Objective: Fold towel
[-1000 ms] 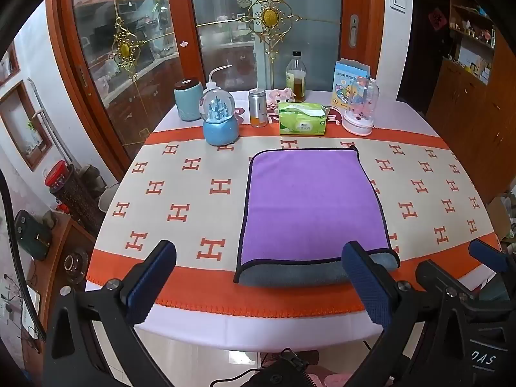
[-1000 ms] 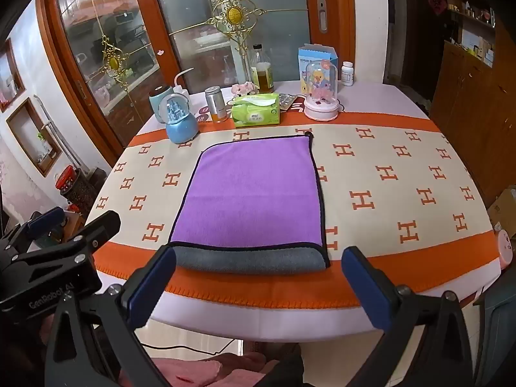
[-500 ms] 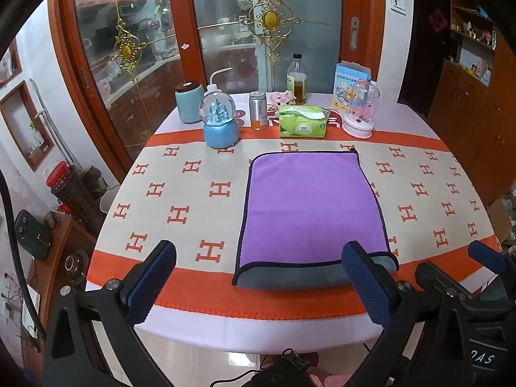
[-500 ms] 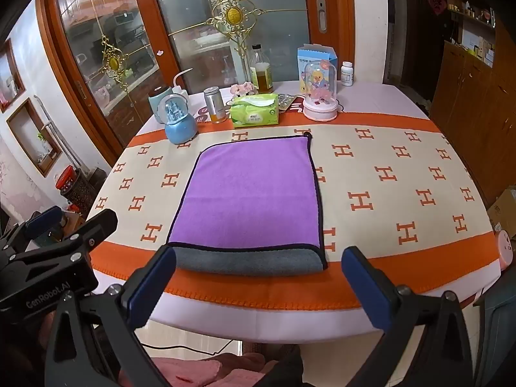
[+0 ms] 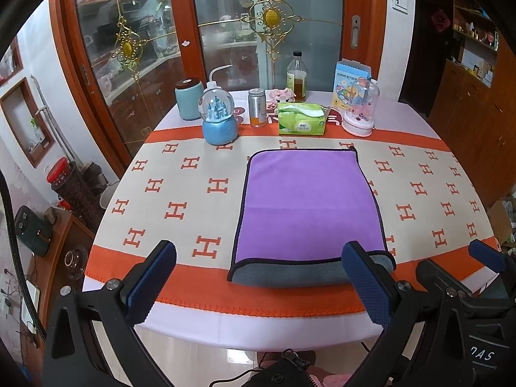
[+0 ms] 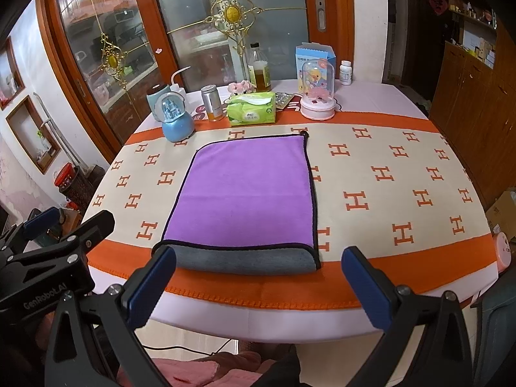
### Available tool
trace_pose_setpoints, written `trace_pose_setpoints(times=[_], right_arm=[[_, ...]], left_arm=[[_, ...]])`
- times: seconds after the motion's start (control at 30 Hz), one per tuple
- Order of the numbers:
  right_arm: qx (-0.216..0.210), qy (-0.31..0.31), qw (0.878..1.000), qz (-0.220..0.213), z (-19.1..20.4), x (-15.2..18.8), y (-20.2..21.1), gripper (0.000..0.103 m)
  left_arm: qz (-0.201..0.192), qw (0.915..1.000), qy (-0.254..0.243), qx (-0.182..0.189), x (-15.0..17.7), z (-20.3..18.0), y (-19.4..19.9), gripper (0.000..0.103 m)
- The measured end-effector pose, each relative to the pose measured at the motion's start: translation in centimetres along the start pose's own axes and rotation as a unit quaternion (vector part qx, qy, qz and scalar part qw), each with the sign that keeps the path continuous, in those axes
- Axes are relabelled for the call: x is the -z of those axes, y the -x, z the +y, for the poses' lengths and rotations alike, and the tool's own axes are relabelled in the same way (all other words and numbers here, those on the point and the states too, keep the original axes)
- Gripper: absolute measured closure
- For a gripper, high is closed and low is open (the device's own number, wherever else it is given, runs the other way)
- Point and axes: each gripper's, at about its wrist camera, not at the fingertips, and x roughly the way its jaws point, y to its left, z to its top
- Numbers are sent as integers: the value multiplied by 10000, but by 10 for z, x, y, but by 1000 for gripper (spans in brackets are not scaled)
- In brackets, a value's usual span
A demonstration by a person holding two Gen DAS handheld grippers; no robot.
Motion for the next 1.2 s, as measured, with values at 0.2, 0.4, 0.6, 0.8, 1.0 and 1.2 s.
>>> trace_pose_setpoints(times=[0.2,0.4,0.6,0.8,1.0,1.2], right_arm=[[-9,10,10000,0,-1,1,1,0],[-29,35,10000,18,-5,2,1,0],[-83,73,9999,-2,-10,3,1,0],[-156,104,9998,-40,-15,2,3,0],[-186,105,9998,-41,-17,1,4,0],[-171,150,9997,-35,-21,2,6,0]], left_arm=[[36,10000,32,-46,4,-1,1,1],[63,9999,80,-110,6,-4,4,1],[108,9997,116,-159,7,-9,5,1],[111,9997,118,-167,7,-9,5,1],[187,9996,132,-179,9,-13,4,1],[259,9992,190,-225,13,-14,5,1]])
